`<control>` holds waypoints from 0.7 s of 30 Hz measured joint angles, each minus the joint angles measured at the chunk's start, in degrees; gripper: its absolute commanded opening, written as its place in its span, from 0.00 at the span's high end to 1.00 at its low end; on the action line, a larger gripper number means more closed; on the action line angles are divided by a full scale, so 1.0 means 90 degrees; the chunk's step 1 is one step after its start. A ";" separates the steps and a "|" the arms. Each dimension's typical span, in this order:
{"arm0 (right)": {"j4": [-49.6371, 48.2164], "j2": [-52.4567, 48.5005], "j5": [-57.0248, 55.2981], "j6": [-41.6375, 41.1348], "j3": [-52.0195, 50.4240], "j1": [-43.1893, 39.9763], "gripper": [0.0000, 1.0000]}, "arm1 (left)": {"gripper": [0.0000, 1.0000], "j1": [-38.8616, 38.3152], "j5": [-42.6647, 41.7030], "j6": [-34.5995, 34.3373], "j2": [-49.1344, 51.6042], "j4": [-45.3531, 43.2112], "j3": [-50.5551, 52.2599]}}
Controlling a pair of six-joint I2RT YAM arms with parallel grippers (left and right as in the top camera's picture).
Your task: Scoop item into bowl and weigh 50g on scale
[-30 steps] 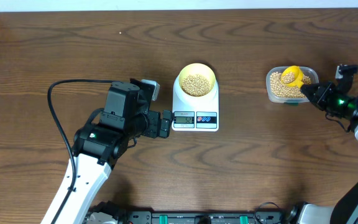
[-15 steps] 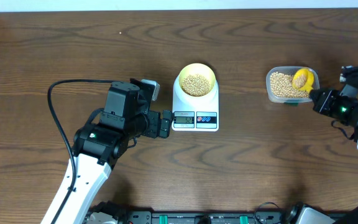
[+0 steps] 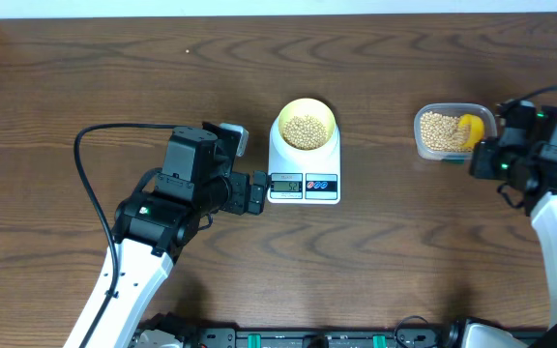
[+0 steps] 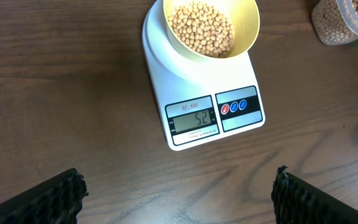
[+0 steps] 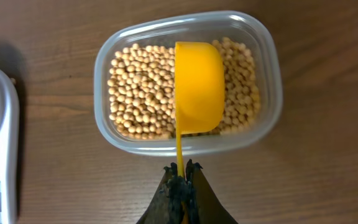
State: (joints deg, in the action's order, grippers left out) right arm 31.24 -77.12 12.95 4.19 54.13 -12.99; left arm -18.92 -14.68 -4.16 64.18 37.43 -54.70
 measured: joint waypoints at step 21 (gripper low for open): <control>-0.0214 0.0000 -0.2101 0.0282 0.0002 0.1243 0.99 | 0.02 0.0000 0.0002 0.0000 0.0000 0.0000 0.0000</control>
State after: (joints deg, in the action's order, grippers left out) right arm 29.32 -77.12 -5.96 6.72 54.15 -1.80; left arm -18.92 -14.66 -4.16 64.18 37.43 -54.70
